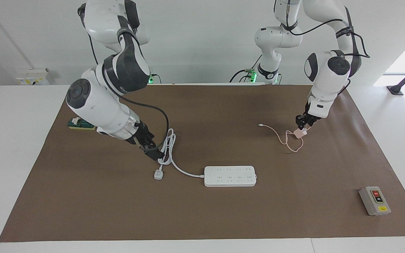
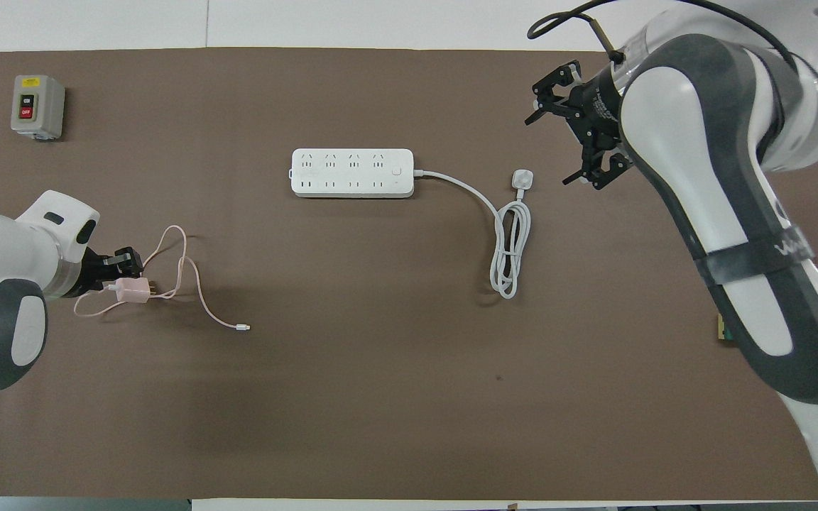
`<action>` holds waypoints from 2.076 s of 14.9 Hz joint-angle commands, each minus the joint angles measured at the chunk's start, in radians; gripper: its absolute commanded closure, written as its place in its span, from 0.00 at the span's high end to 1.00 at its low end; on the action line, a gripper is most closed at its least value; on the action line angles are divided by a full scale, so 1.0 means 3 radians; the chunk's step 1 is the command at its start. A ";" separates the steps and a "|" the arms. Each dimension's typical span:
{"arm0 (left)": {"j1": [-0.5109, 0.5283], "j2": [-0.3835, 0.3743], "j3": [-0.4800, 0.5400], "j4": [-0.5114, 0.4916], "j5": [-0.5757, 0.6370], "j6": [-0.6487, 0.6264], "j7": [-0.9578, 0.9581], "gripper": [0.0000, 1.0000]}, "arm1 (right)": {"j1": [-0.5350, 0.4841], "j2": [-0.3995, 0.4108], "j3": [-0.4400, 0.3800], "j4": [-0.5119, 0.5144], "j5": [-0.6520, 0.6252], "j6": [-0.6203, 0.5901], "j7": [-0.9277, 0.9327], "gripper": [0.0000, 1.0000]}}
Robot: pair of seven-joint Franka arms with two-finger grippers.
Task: Unplug charger and place it aside
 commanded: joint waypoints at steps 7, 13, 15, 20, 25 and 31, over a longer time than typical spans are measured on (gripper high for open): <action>0.0201 -0.0085 -0.0007 0.1161 -0.0119 -0.1183 0.0123 1.00 | -0.0469 -0.0817 0.0025 -0.0170 -0.0901 -0.0722 -0.2250 1.00; 0.0533 -0.0443 0.0013 0.1390 -0.0119 -0.1519 0.0246 1.00 | -0.0572 -0.1082 0.0030 -0.0322 -0.1080 -0.0743 -0.3535 1.00; 0.0554 -0.0347 0.0013 0.1631 -0.0144 -0.1581 0.0251 1.00 | -0.0557 -0.1383 0.0055 -0.0730 -0.1172 -0.0733 -0.3603 1.00; 0.0472 -0.0147 0.0003 0.1949 -0.0154 -0.1980 0.0017 1.00 | -0.0542 -0.1487 0.0106 -0.0850 -0.1132 -0.0877 -0.3583 1.00; 0.0186 -0.0142 0.0100 0.1831 -0.0242 -0.1858 0.0142 1.00 | -0.0516 -0.1457 0.0111 -0.0824 -0.1311 -0.0779 -0.3904 1.00; 0.0170 -0.0167 0.0254 0.1898 -0.0441 -0.1929 0.1412 1.00 | -0.0516 -0.1466 0.0106 -0.0850 -0.1300 -0.0718 -0.3915 1.00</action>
